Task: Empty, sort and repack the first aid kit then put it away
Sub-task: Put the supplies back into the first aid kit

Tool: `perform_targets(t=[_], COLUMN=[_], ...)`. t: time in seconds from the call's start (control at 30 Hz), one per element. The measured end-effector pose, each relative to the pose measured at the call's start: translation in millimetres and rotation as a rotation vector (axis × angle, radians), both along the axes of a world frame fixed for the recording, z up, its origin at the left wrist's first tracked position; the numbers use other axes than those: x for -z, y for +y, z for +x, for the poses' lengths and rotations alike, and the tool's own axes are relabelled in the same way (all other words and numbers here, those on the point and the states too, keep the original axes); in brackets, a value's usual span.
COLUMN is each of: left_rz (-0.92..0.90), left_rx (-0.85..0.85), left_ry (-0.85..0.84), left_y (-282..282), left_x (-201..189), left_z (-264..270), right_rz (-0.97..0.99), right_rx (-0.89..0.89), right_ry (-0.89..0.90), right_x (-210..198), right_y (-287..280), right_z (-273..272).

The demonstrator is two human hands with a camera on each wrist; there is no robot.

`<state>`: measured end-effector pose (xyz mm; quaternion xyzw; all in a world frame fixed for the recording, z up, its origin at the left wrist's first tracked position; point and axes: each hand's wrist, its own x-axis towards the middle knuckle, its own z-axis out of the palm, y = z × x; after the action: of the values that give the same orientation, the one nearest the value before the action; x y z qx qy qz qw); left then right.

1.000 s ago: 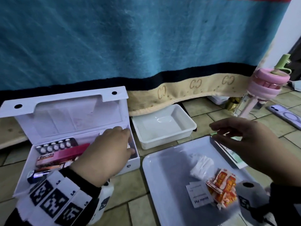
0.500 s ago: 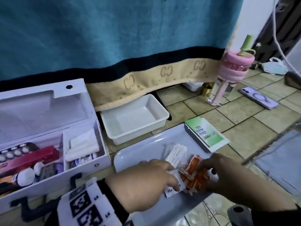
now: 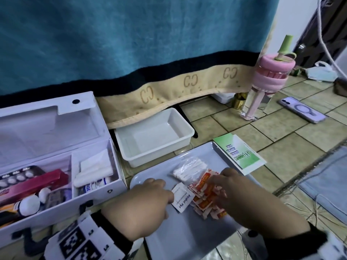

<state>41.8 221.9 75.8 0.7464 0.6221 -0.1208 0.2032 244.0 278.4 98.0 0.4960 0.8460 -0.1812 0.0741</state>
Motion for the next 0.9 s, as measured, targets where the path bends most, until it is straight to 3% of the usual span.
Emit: perform_targets(t=[0.17, 0.33, 0.5, 0.73, 0.9], left_rz=[0.085, 0.192, 0.292, 0.466, 0.367], left_rx=[-0.029, -0.097, -0.193, -0.473, -0.574], left_ry=[-0.086, -0.249, -0.352, -0.296, -0.124], left_y=[-7, -17, -26, -47, -50], left_x=[-6, -18, -37, -51, -40], left_z=[-11, -18, -39, -94, -120], right_rz=[0.213, 0.179, 0.138, 0.197, 0.127], right_rx=[-0.14, -0.424, -0.455, -0.403, -0.431], right_ry=[0.013, -0.155, -0.204, -0.198, 0.039], right_x=[-16, 2, 4, -48, -94], right_y=[18, 39, 46, 42, 24], right_z=[-21, -56, -68, -83, -126])
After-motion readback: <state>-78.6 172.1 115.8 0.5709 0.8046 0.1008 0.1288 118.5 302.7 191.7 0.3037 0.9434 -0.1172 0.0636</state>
